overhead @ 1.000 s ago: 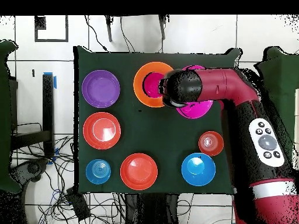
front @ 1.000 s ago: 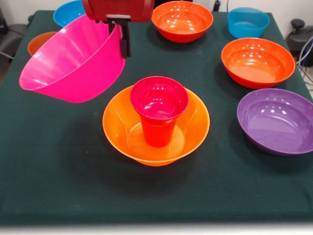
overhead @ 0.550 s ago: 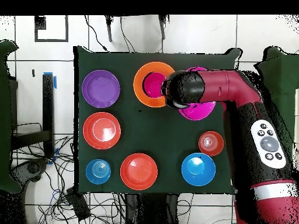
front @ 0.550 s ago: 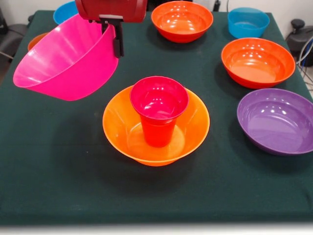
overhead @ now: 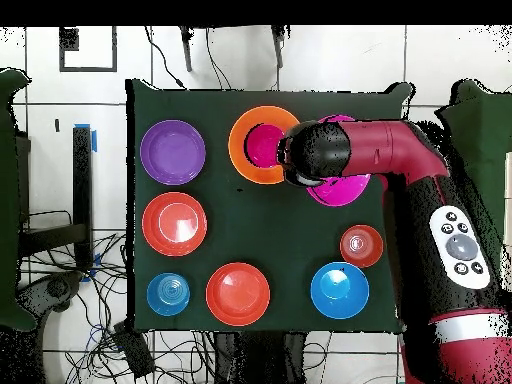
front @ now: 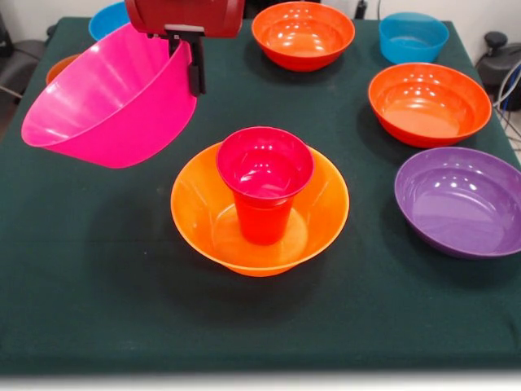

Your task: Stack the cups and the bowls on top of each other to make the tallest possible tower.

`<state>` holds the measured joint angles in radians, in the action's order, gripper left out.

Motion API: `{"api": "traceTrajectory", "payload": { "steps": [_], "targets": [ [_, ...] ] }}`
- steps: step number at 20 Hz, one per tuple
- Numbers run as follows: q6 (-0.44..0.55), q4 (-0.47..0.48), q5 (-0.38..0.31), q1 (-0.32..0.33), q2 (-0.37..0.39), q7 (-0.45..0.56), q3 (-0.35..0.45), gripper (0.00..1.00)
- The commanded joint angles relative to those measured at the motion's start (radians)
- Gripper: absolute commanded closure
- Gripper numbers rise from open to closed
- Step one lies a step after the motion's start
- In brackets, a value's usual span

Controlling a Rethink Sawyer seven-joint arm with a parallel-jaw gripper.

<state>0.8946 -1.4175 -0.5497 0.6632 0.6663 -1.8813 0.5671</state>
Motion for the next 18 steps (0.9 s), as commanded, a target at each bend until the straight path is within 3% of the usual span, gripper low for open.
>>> {"api": "traceTrajectory", "payload": {
  "steps": [1,18],
  "targets": [
    [0.026,-0.048,-0.017,-0.027,-0.023,0.05,-0.039,1.0],
    [0.018,-0.06,-0.019,-0.031,-0.019,0.046,-0.041,1.0]
  ]
}}
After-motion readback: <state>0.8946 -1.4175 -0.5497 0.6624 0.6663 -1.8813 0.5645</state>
